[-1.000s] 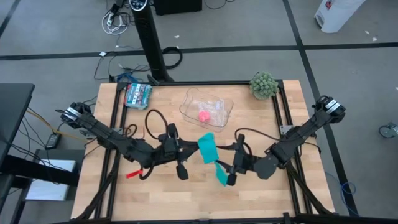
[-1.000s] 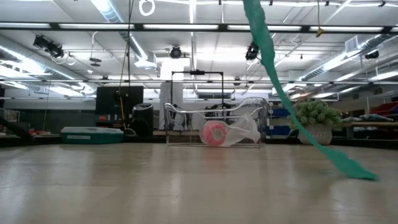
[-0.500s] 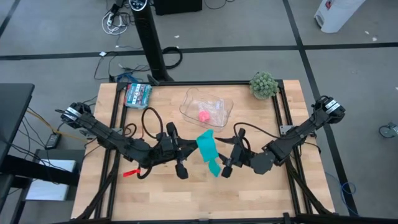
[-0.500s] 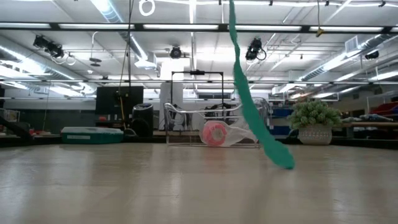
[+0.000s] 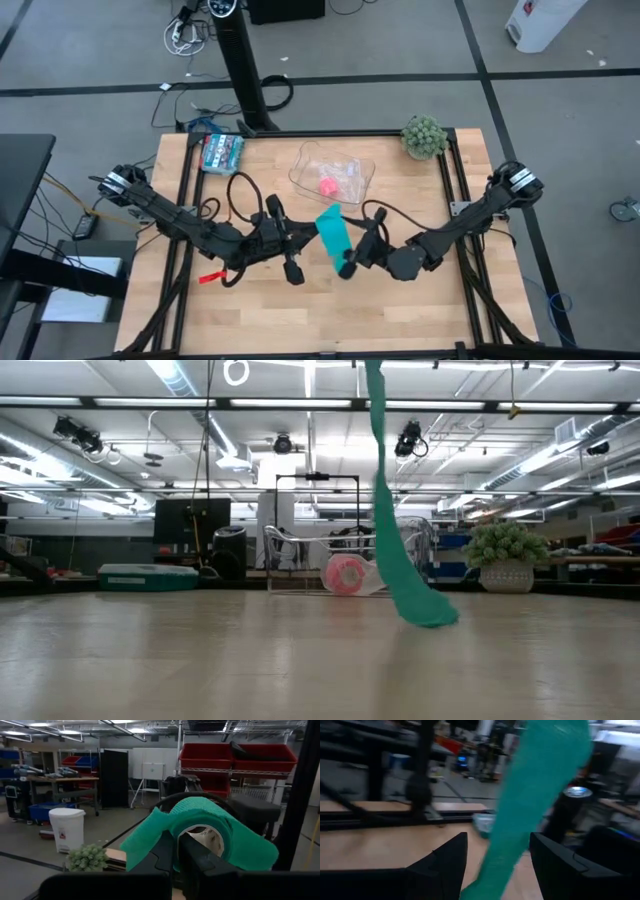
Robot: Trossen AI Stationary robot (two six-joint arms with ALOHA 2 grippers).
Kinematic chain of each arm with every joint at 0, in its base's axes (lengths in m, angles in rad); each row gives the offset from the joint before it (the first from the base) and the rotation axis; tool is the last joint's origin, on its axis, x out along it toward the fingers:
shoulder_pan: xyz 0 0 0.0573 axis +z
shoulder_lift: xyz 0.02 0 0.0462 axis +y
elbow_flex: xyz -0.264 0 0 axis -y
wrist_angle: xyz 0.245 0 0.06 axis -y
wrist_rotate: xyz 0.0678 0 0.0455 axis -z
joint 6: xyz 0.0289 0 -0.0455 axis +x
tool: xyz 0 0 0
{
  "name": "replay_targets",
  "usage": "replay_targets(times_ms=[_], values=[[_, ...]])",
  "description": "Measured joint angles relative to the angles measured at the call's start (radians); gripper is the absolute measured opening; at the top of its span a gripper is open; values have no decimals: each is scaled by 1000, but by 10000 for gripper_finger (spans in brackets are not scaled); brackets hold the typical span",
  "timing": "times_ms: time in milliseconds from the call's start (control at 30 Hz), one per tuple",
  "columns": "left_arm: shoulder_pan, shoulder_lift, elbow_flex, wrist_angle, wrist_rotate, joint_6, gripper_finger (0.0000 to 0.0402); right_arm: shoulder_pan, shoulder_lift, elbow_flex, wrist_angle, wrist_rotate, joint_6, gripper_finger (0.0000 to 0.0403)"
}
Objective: Roll bandage
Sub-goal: Roll the blue bandage
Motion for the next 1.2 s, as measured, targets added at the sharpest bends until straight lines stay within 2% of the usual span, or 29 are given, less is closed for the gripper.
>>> replay_targets(times_ms=[100, 167, 233, 333, 400, 567, 700, 833, 1000, 1200], values=[[-1, 0, 0, 1, 0, 0, 23, -17, 24, 0, 15, 37, -42, 200], [-1, 0, 0, -1, 0, -2, 23, -26, 26, 0, -7, 24, -55, 178], [-2, 0, 0, -4, 1, -2, 23, -30, 20, 0, -29, -10, -70, 133], [-10, 0, 0, -10, 1, -2, 23, -18, -16, 0, -70, -65, -139, 39], [-18, 0, 0, -17, 12, -3, 23, -4, -55, 0, -100, -90, -174, 14], [-29, 1, 0, -48, 108, -41, 24, 8, -199, 0, -220, -146, -210, 3], [-24, 1, 0, -63, 258, -96, 24, -55, -321, 0, -297, -323, -215, 1], [-21, 1, 0, -67, 367, -120, 24, -149, -413, 0, -386, -465, -165, 1], [-21, 1, 0, -66, 462, -122, 24, -281, -456, 0, -547, -585, -46, 0], [-20, 1, 0, -66, 504, -122, 24, -435, -457, 0, -665, -778, 48, 0]])
